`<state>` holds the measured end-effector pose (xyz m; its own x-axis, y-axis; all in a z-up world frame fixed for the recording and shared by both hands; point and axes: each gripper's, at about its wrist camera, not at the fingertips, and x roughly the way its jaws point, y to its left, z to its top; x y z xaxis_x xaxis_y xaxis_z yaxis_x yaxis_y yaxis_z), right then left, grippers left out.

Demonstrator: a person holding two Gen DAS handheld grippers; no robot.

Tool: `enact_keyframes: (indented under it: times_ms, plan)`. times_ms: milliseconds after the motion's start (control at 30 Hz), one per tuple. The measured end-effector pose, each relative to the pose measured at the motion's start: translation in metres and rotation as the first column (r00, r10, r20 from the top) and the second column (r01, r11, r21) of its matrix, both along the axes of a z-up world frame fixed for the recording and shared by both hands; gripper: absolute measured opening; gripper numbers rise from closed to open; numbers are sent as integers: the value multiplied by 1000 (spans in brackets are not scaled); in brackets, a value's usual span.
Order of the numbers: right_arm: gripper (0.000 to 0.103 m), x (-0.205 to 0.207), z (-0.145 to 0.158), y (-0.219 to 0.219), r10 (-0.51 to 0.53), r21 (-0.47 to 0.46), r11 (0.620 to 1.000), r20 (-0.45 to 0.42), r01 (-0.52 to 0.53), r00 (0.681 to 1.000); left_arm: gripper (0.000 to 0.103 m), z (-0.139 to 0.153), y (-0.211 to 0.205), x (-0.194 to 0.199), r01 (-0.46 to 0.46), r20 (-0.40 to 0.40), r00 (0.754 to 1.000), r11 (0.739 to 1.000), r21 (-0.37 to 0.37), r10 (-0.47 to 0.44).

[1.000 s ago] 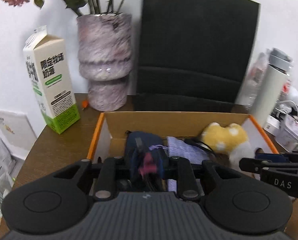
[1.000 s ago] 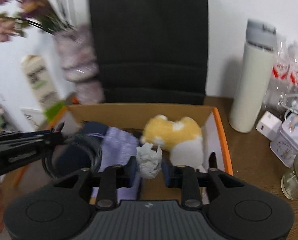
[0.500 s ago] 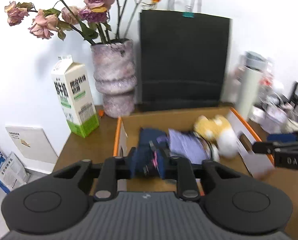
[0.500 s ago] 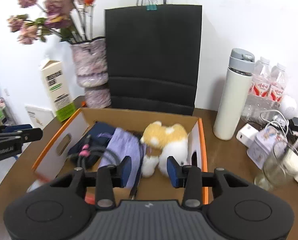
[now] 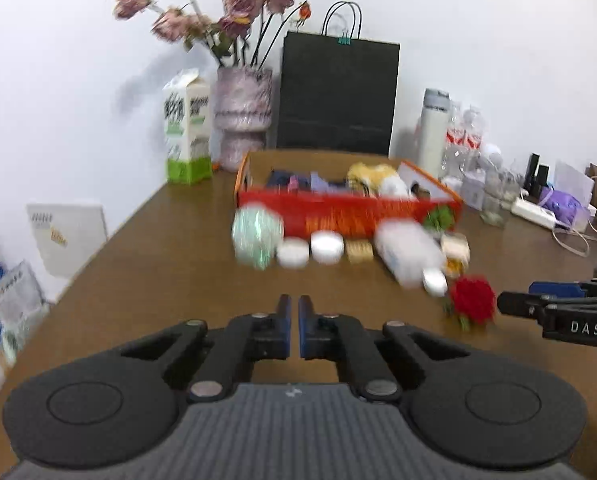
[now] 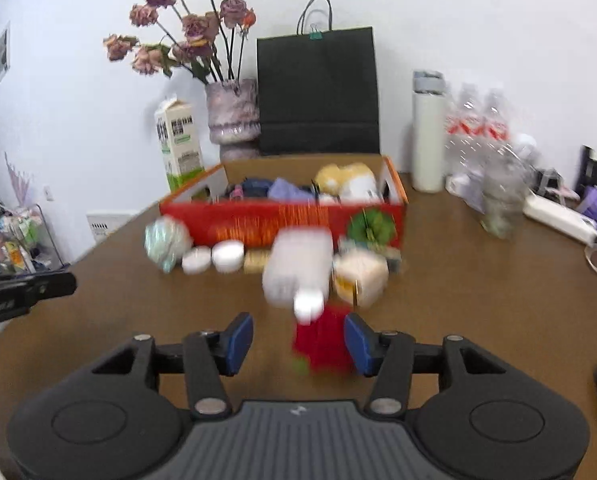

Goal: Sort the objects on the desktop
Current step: 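Grasp the clear plastic ball with the left tool while the right tool grasps the red rose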

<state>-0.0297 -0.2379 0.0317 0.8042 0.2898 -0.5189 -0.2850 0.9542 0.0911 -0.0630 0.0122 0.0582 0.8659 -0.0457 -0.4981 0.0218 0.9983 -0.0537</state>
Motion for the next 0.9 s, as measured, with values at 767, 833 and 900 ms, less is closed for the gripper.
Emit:
enact_keyframes:
  times_ms: [767, 833, 900]
  plan:
    - [90, -49, -27, 4, -53, -77, 995, 61, 57, 997, 103, -19, -6, -32, -26, 66, 998, 998, 56, 22]
    - [90, -28, -26, 5, -58, -77, 995, 51, 62, 997, 103, -17, 2, -10, -39, 78, 996, 998, 43, 36]
    - [90, -6, -28, 6, -64, -74, 995, 42, 67, 997, 103, -15, 10, 15, -48, 110, 993, 999, 18, 46]
